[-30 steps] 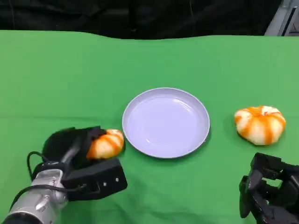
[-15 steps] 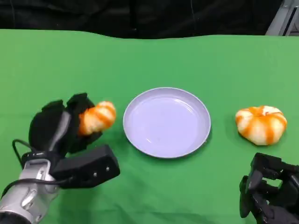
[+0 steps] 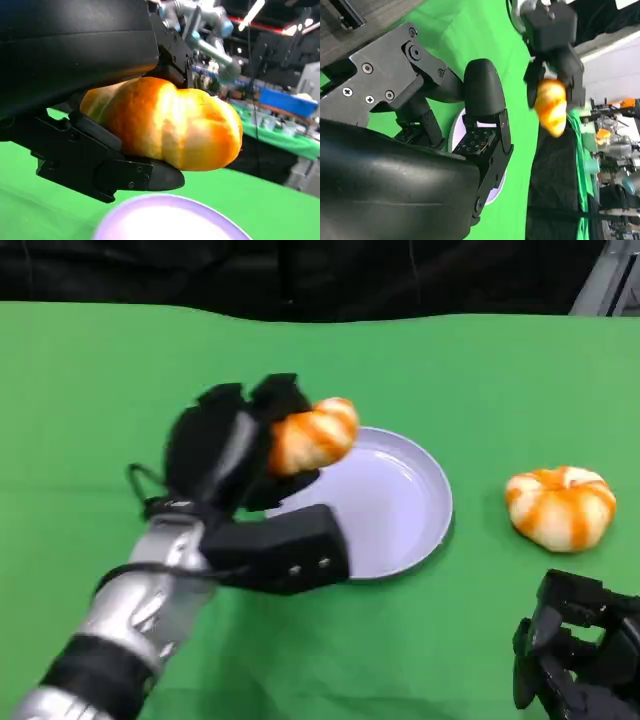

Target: Grasp the bread from the table and place it into the plate.

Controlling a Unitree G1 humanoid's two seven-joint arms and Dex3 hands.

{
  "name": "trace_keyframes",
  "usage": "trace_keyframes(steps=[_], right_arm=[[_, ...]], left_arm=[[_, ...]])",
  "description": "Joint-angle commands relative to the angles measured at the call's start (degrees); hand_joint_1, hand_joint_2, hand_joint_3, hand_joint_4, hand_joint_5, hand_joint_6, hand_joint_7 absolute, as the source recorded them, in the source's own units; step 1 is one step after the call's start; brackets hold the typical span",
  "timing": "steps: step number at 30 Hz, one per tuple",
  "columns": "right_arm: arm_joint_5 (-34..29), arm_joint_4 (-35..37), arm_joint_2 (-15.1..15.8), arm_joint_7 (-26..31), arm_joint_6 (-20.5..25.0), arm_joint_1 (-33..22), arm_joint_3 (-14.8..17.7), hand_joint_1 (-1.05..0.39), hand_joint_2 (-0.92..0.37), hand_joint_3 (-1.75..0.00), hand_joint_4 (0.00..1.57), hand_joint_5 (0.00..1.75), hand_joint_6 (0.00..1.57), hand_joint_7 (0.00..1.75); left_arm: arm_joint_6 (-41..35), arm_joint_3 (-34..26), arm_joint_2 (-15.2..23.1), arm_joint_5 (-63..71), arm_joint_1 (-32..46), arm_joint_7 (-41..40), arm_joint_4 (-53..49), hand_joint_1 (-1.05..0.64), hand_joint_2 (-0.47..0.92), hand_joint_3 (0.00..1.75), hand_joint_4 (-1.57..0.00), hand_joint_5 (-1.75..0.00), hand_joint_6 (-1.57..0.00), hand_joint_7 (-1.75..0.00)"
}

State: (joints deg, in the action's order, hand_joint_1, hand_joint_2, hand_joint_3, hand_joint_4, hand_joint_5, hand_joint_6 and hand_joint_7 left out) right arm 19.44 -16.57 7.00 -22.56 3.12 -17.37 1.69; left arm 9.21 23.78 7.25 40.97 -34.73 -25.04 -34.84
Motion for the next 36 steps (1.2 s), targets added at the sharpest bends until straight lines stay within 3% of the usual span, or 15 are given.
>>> trace_keyframes(steps=[1, 5, 9, 12, 13, 14, 17, 18, 20, 21, 22, 23, 25, 27, 36], right_arm=[[0.17, -0.98, 0.36, 0.09, -0.05, -0.85, -0.02, -0.15, -0.42, -1.29, 0.88, 1.71, 0.84, 1.49], [0.41, -2.10, 0.20, 0.35, 0.55, -1.47, -0.43, -0.15, -0.44, -1.24, 0.89, 1.70, 0.85, 1.48], [0.31, -2.81, 0.24, 0.04, 0.15, -2.08, -0.89, -0.16, -0.45, -1.24, 0.89, 1.71, 0.85, 1.48], [0.78, -2.91, -0.10, -0.28, -0.46, -2.37, -1.04, -0.16, -0.45, -1.25, 0.87, 1.73, 0.84, 1.49], [0.86, -2.94, -0.21, -0.29, -0.57, -2.41, -1.09, -0.16, -0.45, -1.24, 0.87, 1.73, 0.83, 1.49], [0.78, -3.09, -0.34, -0.09, -0.54, -2.48, -1.17, -0.16, -0.44, -1.24, 0.87, 1.74, 0.83, 1.49], [0.33, -3.25, -0.50, 0.28, -0.89, -2.62, -1.36, -0.15, -0.44, -1.24, 0.87, 1.73, 0.84, 1.48], [0.21, -3.25, -0.39, 0.24, -0.99, -2.61, -1.40, -0.15, -0.44, -1.24, 0.87, 1.73, 0.84, 1.47], [0.07, -3.26, -0.22, 0.19, -1.09, -2.60, -1.44, -0.16, -0.45, -1.24, 0.87, 1.73, 0.85, 1.46], [0.03, -3.16, -0.17, 0.18, -1.15, -2.53, -1.42, -0.16, -0.44, -1.25, 0.87, 1.73, 0.85, 1.46], [0.10, -3.10, -0.13, 0.19, -1.06, -2.46, -1.38, -0.16, -0.44, -1.26, 0.87, 1.73, 0.85, 1.46], [0.15, -3.07, -0.11, 0.20, -0.98, -2.42, -1.35, -0.17, -0.43, -1.26, 0.87, 1.72, 0.85, 1.46], [0.36, -2.74, -0.30, 0.04, -1.45, -2.33, -1.26, -0.16, -0.43, -1.28, 0.87, 1.72, 0.85, 1.46], [0.45, -2.49, -0.39, -0.07, -1.84, -2.27, -1.22, -0.16, -0.43, -1.28, 0.87, 1.72, 0.85, 1.46], [0.72, -1.79, -0.29, -0.29, -2.54, -2.13, -1.26, -0.17, -0.42, -1.29, 0.87, 1.72, 0.86, 1.45]], left_arm=[[0.31, 2.15, -3.57, 0.67, -6.47, -0.89, -10.46, -0.11, 0.80, 0.41, -0.72, -1.75, -0.66, -1.57], [2.19, 3.99, -6.84, 0.84, -11.00, -3.18, -21.00, -0.15, 0.89, 0.28, -0.73, -1.75, -0.69, -1.51], [4.58, 4.88, -8.98, 0.36, -12.79, -4.73, -27.77, -0.15, 0.92, 0.17, -0.72, -1.75, -0.61, -1.62], [6.89, 5.21, -9.76, -0.02, -12.29, -6.49, -31.20, -0.16, 0.92, 0.26, -0.72, -1.75, -0.59, -1.62], [7.30, 5.35, -9.76, -0.06, -12.11, -6.71, -31.87, -0.17, 0.92, 0.29, -0.72, -1.75, -0.60, -1.56], [7.53, 5.48, -9.68, -0.12, -11.78, -6.70, -32.59, -0.16, 0.92, 0.31, -0.72, -1.75, -0.66, -1.36], [8.69, 6.02, -9.07, -0.09, -11.01, -6.62, -34.06, -0.12, 0.92, 0.33, -0.66, -1.75, -0.66, -1.45], [8.64, 6.52, -8.62, 0.12, -10.95, -4.62, -34.17, -0.13, 0.92, 0.32, -0.63, -1.64, -0.68, -1.37], [8.15, 7.34, -8.06, 0.30, -10.98, -1.47, -34.09, -0.40, 0.92, 0.40, -0.48, -0.65, -0.73, -0.45], [7.61, 7.90, -7.71, 0.43, -10.87, 0.92, -33.57, -0.44, 0.92, 0.41, -0.48, -0.46, -0.75, -0.27], [7.02, 8.55, -7.39, 0.71, -10.73, 2.71, -33.02, -0.70, 0.92, 0.51, -0.20, -0.19, -0.47, -0.11], [6.56, 9.04, -7.15, 0.85, -10.60, 4.00, -32.52, -0.82, 0.92, 0.57, -0.10, -0.10, -0.33, -0.06], [5.54, 10.21, -6.64, 1.58, -10.47, 5.62, -31.32, -0.97, 0.92, 0.67, -0.02, -0.02, -0.10, -0.01], [4.76, 10.80, -6.33, 1.83, -10.33, 6.58, -30.28, -1.03, 0.92, 0.74, 0.00, 0.00, -0.03, 0.00], [3.09, 7.73, -3.10, -1.34, -6.07, 12.65, -17.46, -1.05, 0.92, 0.81, 0.00, 0.00, 0.00, 0.00]])
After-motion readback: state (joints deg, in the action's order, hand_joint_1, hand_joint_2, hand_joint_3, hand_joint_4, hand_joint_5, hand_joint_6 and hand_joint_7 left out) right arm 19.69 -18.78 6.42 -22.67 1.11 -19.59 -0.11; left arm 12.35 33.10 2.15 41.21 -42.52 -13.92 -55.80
